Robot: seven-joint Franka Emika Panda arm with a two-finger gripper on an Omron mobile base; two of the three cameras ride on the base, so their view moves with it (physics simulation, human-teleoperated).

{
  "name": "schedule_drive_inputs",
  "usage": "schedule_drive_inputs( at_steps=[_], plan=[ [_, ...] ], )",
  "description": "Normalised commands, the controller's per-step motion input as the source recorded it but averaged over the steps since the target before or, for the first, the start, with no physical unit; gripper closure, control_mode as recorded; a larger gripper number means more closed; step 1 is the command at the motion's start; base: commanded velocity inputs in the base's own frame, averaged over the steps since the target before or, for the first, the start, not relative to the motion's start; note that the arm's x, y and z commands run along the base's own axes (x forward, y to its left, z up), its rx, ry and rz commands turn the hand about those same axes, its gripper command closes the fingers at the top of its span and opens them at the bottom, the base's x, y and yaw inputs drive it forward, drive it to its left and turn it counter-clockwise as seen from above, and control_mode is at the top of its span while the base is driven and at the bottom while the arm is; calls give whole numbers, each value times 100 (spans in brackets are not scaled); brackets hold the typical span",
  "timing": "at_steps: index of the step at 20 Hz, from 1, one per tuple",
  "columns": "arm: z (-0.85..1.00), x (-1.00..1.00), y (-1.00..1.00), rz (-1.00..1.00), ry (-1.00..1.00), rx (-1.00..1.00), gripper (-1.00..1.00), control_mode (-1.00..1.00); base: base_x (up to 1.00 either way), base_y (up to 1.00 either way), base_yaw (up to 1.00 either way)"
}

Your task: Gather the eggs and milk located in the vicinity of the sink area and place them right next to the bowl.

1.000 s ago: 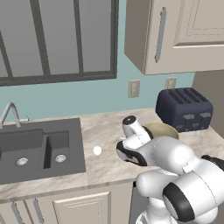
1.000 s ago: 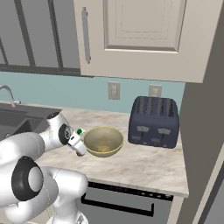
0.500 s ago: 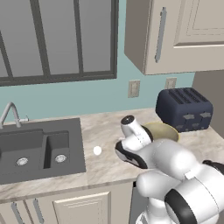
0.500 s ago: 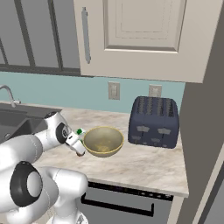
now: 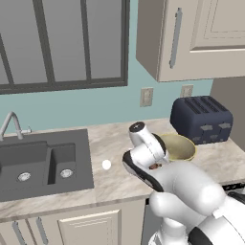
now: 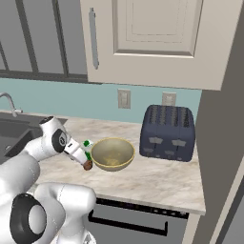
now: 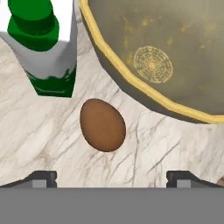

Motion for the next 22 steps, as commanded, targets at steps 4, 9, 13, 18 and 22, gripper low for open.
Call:
schedule_drive_inputs(
  at_steps=[4, 9, 13, 18, 22],
  plan=[
    [6, 6, 51, 15, -1, 4, -100, -100, 0, 0, 0],
    [8, 29, 50, 12, 0, 0, -100, -100, 0, 0, 0],
    [22, 62, 21, 5, 1, 4, -100, -100, 0, 0, 0],
    [12, 70, 19, 3, 0, 3, -100, -100, 0, 0, 0],
    [6, 35, 81, 0, 1, 1, -100, -100, 0, 0, 0]
  ],
)
